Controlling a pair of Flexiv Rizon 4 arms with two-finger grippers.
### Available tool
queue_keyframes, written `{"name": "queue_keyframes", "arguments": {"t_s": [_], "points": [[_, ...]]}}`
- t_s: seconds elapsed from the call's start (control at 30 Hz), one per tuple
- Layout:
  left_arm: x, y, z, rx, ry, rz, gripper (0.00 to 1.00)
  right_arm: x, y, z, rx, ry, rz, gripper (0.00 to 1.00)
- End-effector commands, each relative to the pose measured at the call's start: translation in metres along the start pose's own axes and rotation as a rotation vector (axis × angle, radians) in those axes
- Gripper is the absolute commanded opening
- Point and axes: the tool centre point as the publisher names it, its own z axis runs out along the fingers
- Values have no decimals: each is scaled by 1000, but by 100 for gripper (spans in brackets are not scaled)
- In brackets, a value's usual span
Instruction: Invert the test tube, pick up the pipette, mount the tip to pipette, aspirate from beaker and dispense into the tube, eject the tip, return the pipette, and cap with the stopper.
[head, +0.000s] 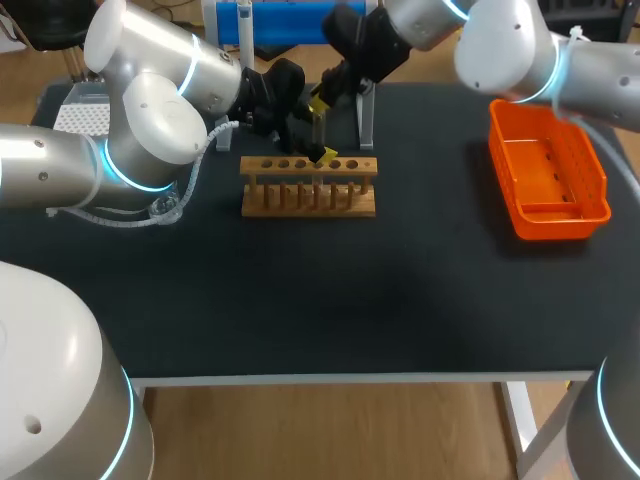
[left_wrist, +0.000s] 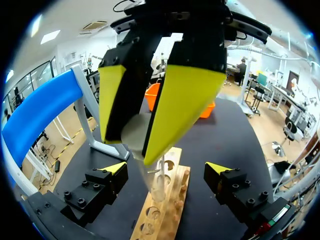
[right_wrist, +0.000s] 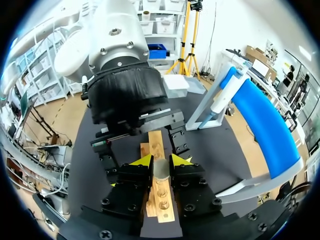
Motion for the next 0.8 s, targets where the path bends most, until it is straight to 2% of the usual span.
{"name": "queue_keyframes", "arguments": {"t_s": [0.03,0.67,0.73,0.77,0.8], "points": [[-1,-1,-1,-3,3,-1,100,-2,-3,4,1,5,3,0],[-1,-1,-1,-3,3,-1,100,4,-23,17,-18,-19,23,0],[-1,-1,-1,-3,3,-1,100,4,-25,17,-23,-24,27,49],[-1,-1,-1,-3,3,-1,100,5,-26,18,-25,-25,27,61],[-1,-1,-1,-3,3,-1,100,5,-27,18,-26,-28,30,100]]}}
